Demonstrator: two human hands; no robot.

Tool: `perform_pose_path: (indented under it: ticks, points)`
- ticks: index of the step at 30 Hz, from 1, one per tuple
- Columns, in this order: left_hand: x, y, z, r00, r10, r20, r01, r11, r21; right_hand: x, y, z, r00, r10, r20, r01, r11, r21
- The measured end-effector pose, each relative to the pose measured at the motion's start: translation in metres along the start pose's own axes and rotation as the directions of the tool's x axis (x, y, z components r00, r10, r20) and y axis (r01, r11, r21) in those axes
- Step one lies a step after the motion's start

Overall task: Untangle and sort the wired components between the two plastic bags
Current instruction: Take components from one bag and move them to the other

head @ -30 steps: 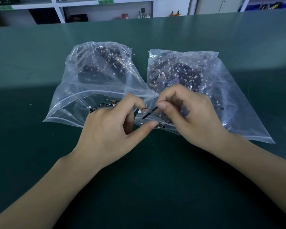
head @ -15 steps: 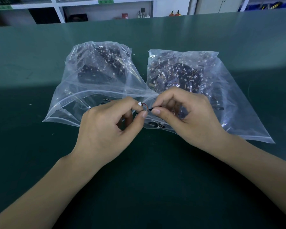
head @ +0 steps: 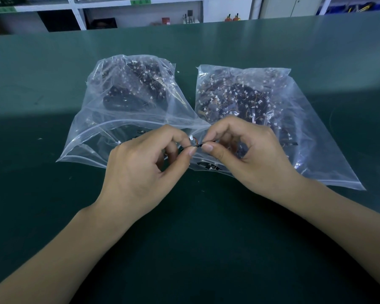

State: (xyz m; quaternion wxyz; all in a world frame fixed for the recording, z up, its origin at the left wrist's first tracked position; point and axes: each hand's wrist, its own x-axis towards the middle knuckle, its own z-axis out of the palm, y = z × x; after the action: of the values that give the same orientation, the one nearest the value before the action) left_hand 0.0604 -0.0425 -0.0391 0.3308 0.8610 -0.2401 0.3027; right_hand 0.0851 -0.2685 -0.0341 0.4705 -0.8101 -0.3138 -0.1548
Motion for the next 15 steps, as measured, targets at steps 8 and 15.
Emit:
perform_pose_path:
  ticks: [8,15]
  points:
    - [-0.0007,-0.0001,0.0004,1.000,0.004,0.008,-0.004,1.000,0.007,0.0004,-0.0004,-0.0006,1.000,-0.005,0.012,0.005,1.000,-0.019]
    - [-0.0015,0.0009,0.0013,1.000,-0.005,0.021,0.004,1.000,0.005,-0.0002,0.0009,0.0007,1.000,-0.001,0.020,0.001,1.000,-0.018]
